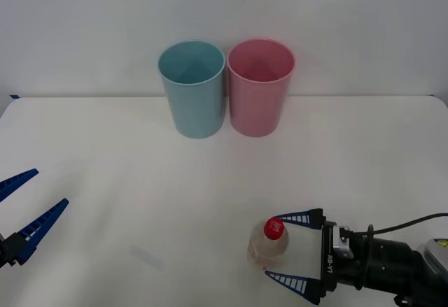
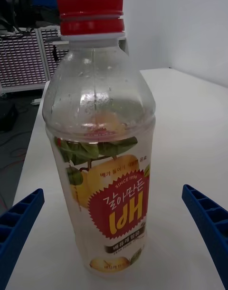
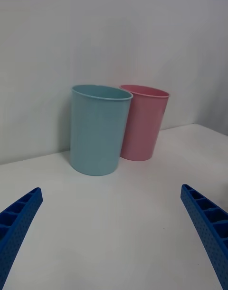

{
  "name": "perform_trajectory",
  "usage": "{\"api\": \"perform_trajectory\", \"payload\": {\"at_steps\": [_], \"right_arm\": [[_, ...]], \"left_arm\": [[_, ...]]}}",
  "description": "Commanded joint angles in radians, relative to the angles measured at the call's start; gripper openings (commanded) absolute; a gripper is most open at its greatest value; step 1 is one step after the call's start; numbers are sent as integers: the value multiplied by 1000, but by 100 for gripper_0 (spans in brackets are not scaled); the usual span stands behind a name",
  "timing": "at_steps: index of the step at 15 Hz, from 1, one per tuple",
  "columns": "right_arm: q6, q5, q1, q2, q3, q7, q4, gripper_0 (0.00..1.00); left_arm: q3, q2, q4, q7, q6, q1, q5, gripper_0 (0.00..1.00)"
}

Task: Grasp the object on the table and drop it into the matching bin: aluminum can to the light blue bin, PET bottle to the pink bin.

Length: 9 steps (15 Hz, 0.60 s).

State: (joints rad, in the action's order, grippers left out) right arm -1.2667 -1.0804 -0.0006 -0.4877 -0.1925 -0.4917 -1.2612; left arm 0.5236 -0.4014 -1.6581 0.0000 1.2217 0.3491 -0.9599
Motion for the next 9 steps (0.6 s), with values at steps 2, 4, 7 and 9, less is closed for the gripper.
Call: {"api": "perform_trajectory", "payload": {"at_steps": [2,4,7,9], "right_arm": [[38,-3,-10,23,-28,-7,-1,100],[53,-3,-13,26,-39,-10,0,100],[66,-1,-13,32,-41,-18,0,100],[67,-3,-13,38,-42,-22,-1,9]], "left_arm": [[0,0,0,0,0,0,0,100],[0,0,0,0,0,0,0,100],[0,0,0,0,0,0,0,100],[0,0,0,0,0,0,0,100]]}}
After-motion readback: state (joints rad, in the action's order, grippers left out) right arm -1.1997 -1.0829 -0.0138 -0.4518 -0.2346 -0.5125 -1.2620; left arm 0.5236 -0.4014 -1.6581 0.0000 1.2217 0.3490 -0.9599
